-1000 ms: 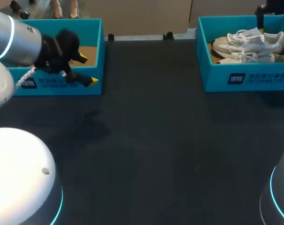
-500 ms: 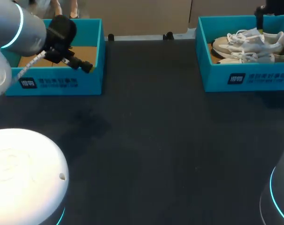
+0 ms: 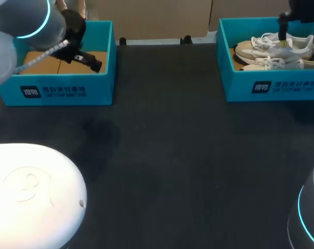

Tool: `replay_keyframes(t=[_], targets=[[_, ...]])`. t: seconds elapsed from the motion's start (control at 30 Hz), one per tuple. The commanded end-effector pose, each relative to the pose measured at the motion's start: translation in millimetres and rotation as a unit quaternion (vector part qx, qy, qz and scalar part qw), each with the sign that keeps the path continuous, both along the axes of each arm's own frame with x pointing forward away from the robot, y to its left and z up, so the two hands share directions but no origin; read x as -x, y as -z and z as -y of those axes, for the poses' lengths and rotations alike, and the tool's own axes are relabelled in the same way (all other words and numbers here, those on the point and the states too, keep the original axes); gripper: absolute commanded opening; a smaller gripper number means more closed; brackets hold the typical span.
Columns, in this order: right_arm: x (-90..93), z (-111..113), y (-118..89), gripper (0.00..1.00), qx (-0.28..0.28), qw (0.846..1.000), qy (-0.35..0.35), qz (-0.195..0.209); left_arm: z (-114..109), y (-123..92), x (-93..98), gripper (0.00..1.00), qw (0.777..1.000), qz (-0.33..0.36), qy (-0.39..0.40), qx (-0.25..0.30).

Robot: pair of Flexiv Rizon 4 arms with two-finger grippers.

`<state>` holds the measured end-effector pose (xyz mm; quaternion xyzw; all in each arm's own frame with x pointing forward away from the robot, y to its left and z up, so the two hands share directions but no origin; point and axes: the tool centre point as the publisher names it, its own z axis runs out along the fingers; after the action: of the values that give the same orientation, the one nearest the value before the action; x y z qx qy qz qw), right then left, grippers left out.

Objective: Take the shoe out of the shoebox, open the shoe tongue, remove and reinsert the insole, then place the shoe into the shoebox

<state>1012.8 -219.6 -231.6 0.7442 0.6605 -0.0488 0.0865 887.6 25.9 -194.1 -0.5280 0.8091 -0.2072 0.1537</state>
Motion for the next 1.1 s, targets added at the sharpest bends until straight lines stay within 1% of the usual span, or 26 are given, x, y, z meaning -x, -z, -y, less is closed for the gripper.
replay_keyframes(t=[0.03,0.13,0.27,0.3,0.33,0.37,0.4,0.6,0.77,0.93,1.03,1.1], targets=[[29.8,-5.6,0.1,1.00,-0.002,0.999,-0.008,0.035,2.1,1.5,-7.6,1.00,1.000,0.001,-0.021,-0.023],[40.4,-13.3,1.6,1.00,-0.007,0.999,-0.011,0.041,-0.5,3.5,-13.2,1.00,0.999,-0.002,-0.031,-0.020],[57.6,-23.3,3.7,1.00,-0.010,0.999,-0.020,0.048,-4.5,8.2,-26.8,1.00,0.999,-0.001,-0.052,-0.011],[62.2,-25.3,4.8,1.00,-0.008,0.999,-0.020,0.044,-4.9,9.3,-30.6,1.00,0.999,-0.002,-0.054,-0.008],[62.2,-25.3,4.8,1.00,-0.008,0.999,-0.020,0.044,-4.9,9.3,-30.6,1.00,0.999,-0.002,-0.054,-0.008],[71.5,-30.4,6.4,1.00,-0.005,0.999,-0.024,0.038,-5.4,10.2,-38.0,1.00,0.998,0.002,-0.063,-0.004],[75.4,-32.2,6.6,1.00,-0.006,0.999,-0.025,0.037,-5.9,10.7,-40.4,1.00,0.998,0.000,-0.068,-0.005],[96.0,-37.2,6.7,1.00,-0.013,0.999,-0.014,0.025,-10.0,11.3,-49.0,1.00,0.995,-0.004,-0.096,0.003],[111.1,-41.8,7.5,1.00,-0.020,1.000,-0.008,0.016,-13.7,11.4,-51.1,1.00,0.993,-0.030,-0.108,0.025],[123.7,-45.7,7.0,1.00,-0.034,0.999,-0.007,0.018,-16.8,10.0,-47.0,1.00,0.991,-0.065,-0.100,0.057],[128.9,-48.0,8.4,1.00,-0.043,0.999,-0.008,0.016,-18.8,9.6,-44.2,1.00,0.990,-0.090,-0.091,0.061],[131.7,-49.3,10.1,1.00,-0.046,0.999,-0.006,0.015,-19.7,9.6,-43.6,1.00,0.991,-0.092,-0.084,0.054]])
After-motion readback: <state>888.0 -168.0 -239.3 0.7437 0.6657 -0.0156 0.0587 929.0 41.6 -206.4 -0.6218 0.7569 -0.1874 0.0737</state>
